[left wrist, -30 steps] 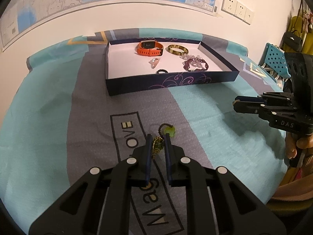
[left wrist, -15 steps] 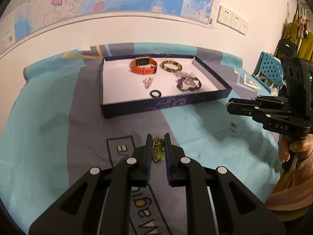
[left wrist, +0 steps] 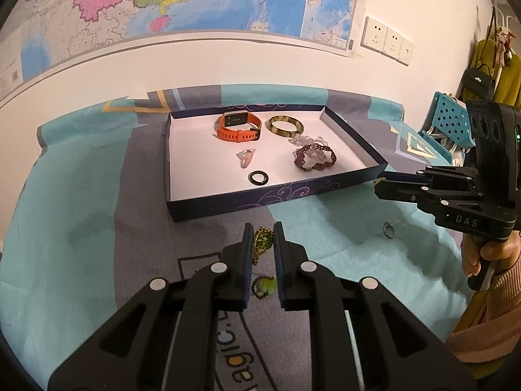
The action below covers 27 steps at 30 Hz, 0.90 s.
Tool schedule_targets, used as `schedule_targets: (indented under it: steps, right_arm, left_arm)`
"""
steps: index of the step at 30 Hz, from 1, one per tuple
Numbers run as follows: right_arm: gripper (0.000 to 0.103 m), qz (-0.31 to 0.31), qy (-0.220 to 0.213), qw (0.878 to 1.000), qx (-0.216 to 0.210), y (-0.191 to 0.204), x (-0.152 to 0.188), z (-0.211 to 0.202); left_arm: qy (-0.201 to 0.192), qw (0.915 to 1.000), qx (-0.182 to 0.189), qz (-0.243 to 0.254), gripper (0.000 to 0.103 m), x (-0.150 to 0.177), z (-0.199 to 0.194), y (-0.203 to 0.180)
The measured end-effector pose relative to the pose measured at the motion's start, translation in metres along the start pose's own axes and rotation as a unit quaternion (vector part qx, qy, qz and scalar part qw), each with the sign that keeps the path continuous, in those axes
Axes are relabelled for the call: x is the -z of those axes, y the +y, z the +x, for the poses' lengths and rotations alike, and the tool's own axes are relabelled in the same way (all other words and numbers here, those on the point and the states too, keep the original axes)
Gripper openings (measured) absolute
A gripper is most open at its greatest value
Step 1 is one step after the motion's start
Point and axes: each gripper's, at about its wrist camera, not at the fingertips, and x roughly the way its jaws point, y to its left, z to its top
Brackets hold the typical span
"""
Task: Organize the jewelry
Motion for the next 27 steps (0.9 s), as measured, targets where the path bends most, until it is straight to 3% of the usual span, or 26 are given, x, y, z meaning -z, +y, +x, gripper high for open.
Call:
schedule_targets:
  steps: [27]
  right_arm:
    - [0.013, -0.004, -0.012, 1.000, 0.010, -0.017, -0.030, 0.010]
  left_arm:
    - [-0.017, 0.9998, 0.006, 0.009, 0.012, -0.040, 0.025, 0.001]
